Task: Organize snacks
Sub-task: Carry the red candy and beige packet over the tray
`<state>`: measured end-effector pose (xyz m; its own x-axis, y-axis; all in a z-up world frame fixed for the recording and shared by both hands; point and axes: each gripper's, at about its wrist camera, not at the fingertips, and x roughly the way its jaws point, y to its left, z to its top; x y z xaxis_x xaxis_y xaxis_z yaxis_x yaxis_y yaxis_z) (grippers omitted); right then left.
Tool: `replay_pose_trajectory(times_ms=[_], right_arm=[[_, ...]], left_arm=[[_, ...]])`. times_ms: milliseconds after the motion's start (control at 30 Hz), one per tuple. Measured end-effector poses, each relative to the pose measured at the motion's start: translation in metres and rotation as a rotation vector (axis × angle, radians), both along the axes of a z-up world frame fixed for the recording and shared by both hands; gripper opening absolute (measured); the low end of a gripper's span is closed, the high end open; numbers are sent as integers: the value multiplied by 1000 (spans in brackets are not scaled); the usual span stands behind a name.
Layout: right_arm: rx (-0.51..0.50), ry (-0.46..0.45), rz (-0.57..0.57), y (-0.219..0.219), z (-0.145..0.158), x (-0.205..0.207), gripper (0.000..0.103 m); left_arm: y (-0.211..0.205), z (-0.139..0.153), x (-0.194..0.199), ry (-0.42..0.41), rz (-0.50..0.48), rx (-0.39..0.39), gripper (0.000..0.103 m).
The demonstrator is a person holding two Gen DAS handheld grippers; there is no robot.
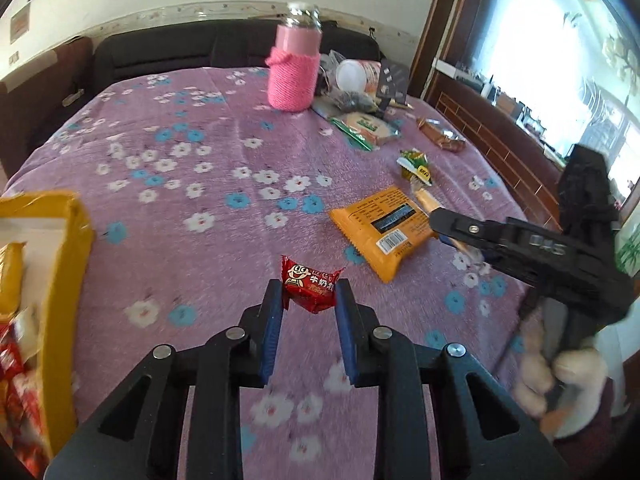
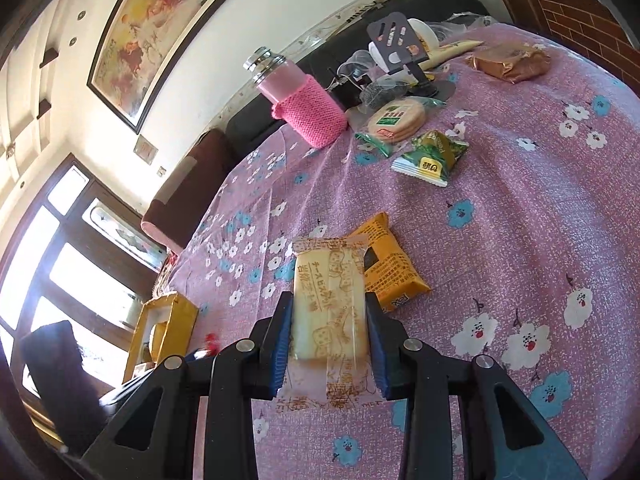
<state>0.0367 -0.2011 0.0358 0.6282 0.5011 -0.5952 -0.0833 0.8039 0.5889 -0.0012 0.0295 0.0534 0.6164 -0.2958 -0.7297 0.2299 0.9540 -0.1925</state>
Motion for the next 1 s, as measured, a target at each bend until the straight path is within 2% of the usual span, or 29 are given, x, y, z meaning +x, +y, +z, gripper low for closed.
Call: replay_pose_trajectory(times_ms=[300,433,600,800,1000], right_arm=[[-57,-3,7,14,-6,-4,35],[-94,17,7,26,-9,-6,35],[-95,-2,52,50,5,-25,35],[-112,-30,173,111,34,-41,34],[-163,-83,347,199,61,-54,34]], left_arm=[[65,30,-59,-81,146,39,23],[102,38,-77,-94,234,34,24],[138,38,-91,-93,318,33,24],[170,35,-104,-110,395,25,24],[204,27,-110,-93,469,34,24]])
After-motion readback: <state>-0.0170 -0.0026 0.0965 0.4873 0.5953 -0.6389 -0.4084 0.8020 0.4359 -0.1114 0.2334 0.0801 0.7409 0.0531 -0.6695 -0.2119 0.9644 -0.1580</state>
